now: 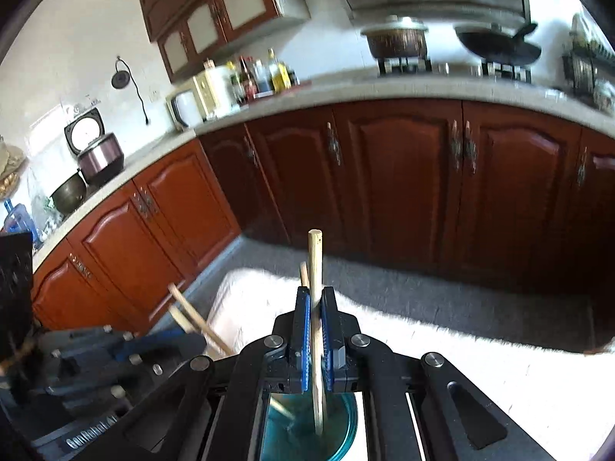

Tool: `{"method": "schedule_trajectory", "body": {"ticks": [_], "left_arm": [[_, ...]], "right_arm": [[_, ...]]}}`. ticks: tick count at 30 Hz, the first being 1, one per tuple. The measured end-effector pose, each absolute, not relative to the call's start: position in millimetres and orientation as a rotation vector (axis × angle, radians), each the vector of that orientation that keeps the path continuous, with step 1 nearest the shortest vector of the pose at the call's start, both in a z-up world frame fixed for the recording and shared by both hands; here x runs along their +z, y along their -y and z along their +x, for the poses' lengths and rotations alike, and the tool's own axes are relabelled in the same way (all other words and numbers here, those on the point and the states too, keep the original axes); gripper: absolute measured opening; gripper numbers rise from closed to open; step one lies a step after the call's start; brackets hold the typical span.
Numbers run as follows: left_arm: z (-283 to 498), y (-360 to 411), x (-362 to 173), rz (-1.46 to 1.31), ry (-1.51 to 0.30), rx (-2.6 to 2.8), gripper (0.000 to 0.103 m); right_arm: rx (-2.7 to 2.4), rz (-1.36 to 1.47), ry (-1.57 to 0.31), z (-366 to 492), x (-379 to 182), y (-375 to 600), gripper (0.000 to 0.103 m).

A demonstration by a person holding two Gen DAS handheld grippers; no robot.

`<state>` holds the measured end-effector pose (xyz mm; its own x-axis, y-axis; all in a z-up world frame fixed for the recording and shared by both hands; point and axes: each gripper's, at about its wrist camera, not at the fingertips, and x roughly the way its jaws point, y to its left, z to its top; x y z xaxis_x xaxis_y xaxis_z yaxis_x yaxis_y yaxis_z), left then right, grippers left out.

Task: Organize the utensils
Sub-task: 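Lower both chopsticks into the teal-rimmed cup and open both tools, then grasp a brown-handled fork with the left tool while the right tool grasps a chopstick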

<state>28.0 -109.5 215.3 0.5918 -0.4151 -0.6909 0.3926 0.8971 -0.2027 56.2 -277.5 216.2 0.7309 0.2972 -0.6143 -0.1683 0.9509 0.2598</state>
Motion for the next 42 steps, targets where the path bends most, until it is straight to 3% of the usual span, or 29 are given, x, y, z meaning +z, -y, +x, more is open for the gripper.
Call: {"method": "schedule_trajectory", "body": {"ticks": [7, 9, 11, 15, 21, 42], "left_arm": [[28, 107, 211, -0.066, -0.823, -0.457, 0.004], [27, 107, 211, -0.070, -0.824, -0.464, 0.005], [27, 106, 211, -0.073, -0.826, -0.471, 0.009], [21, 107, 212, -0.077, -0.821, -0.471, 0.028], [9, 109, 215, -0.077, -0.817, -0.470, 0.037], [-60, 166, 214, -0.001, -0.806, -0.573, 0.052]], "right_arm": [[0.272, 0.220, -0.807, 59, 180, 282, 0.006], [0.267, 0.219, -0.830, 56, 175, 284, 0.012], [0.262, 0.224, -0.840, 53, 172, 286, 0.027], [0.249, 0.244, -0.843, 43, 171, 295, 0.028], [0.229, 0.242, -0.854, 21, 171, 303, 0.033], [0.033, 0.250, -0.842, -103, 177, 367, 0.040]]}}
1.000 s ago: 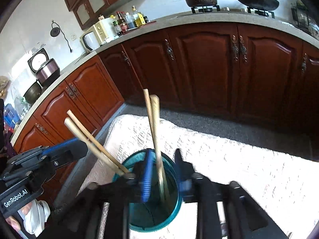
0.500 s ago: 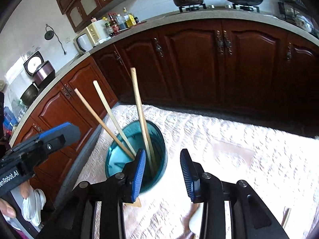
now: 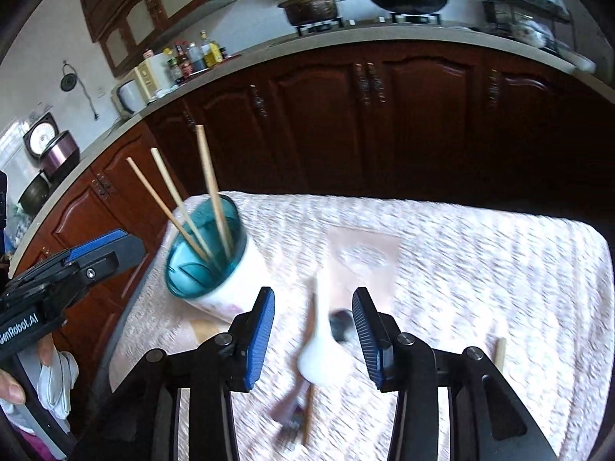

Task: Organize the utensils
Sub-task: 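Grasp a brown-handled fork with the left tool while the right tool grasps a chopstick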

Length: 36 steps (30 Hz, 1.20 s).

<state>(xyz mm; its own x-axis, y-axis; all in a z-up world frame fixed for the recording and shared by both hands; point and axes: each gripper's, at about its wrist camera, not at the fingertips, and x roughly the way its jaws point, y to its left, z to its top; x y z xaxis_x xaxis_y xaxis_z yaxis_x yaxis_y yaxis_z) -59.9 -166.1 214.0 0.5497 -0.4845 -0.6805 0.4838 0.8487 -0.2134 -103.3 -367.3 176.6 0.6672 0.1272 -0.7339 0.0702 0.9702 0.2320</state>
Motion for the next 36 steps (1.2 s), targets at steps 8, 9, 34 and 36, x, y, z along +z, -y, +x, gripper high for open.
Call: {"method": "schedule_trajectory", "body": {"ticks": [8, 9, 34, 36], "left_arm": [[-72, 185, 200, -0.030, -0.862, -0.615, 0.061], [-72, 188, 196, -0.031, -0.872, -0.617, 0.061], [-68, 249, 50, 0.063, -1.195, -0.614, 0.060], [-66, 252, 42, 0.057, -1.218, -0.615, 0.052]], "right_arm": [[-0.082, 0.281, -0.893, -151, 157, 416, 0.041], [-0.095, 0.290, -0.902, -157, 151, 424, 0.041], [-0.192, 0.443, -1.017, -196, 69, 504, 0.041], [-0.192, 0.450, -1.020, -194, 65, 505, 0.041]]}}
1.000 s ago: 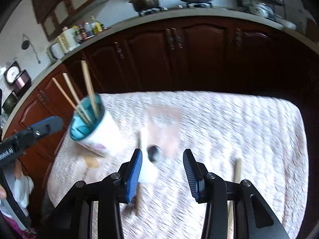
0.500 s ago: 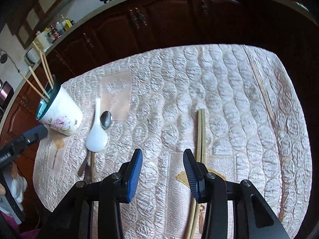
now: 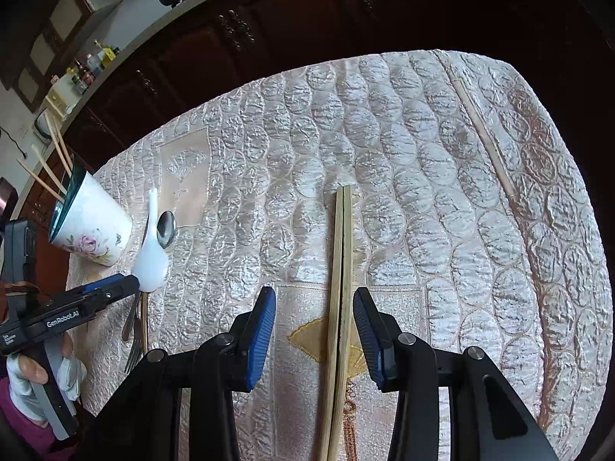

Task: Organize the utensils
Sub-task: 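Grasp a brown-handled fork with the left tool while the right tool grasps a chopstick, then lift the fork and chopstick and carry them toward the cup with both tools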

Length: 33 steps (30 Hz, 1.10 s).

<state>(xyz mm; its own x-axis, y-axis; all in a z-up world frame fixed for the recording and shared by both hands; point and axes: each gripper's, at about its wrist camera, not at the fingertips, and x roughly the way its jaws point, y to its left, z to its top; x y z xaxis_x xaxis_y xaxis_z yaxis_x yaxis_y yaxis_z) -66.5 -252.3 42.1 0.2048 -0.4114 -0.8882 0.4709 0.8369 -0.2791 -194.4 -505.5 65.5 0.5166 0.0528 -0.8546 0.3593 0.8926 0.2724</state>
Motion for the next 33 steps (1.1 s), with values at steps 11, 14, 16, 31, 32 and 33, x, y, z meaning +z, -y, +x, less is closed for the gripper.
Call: {"method": "schedule_trajectory", "body": {"ticks": [11, 14, 16, 31, 32, 33], "left_arm": [[-54, 256, 32, 0.018, -1.268, -0.607, 0.015], [-57, 249, 35, 0.021, -1.264, -0.616, 0.014], [-60, 242, 38, 0.018, -1.261, -0.626, 0.012], [-71, 205, 49, 0.026, -1.276, -0.659, 0.011], [-72, 204, 49, 0.026, -1.279, -0.662, 0.011], [-72, 201, 49, 0.028, -1.283, -0.668, 0.011]], "right_arm": [[-0.251, 0.468, -1.028, -180, 45, 534, 0.022], [-0.251, 0.445, -1.046, -172, 37, 538, 0.019], [-0.255, 0.434, -1.046, -169, 38, 539, 0.018], [-0.272, 0.474, -1.029, -196, 54, 568, 0.006], [-0.265, 0.481, -1.020, -201, 57, 570, 0.006], [-0.251, 0.493, -1.009, -207, 63, 566, 0.006]]}}
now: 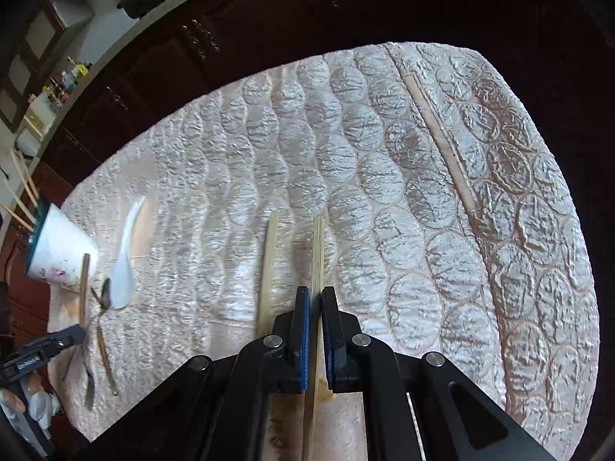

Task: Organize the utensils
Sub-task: 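Lift the fork and chopstick and carry them toward the cup with both tools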

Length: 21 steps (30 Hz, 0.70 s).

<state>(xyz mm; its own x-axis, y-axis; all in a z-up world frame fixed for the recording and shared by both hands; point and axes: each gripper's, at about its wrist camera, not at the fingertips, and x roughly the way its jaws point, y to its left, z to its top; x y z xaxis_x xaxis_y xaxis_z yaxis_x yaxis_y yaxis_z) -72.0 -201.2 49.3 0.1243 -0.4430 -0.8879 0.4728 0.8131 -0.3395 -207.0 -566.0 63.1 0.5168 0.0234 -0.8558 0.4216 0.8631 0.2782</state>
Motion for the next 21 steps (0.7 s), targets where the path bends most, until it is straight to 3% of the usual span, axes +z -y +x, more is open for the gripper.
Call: {"method": "schedule_trajectory", "body": {"ticks": [8, 18, 21], "left_arm": [[-88, 185, 46, 0.095, -1.322, -0.655, 0.010], [-83, 175, 52, 0.119, -1.280, -0.637, 0.012], [-74, 186, 51, 0.131, -1.257, -0.636, 0.018]], "right_arm": [[-0.025, 0.519, -0.981, -204, 88, 513, 0.005], [0.030, 0.446, -1.108, -173, 46, 448, 0.005], [0.014, 0.430, -1.122, -163, 43, 444, 0.015]]}}
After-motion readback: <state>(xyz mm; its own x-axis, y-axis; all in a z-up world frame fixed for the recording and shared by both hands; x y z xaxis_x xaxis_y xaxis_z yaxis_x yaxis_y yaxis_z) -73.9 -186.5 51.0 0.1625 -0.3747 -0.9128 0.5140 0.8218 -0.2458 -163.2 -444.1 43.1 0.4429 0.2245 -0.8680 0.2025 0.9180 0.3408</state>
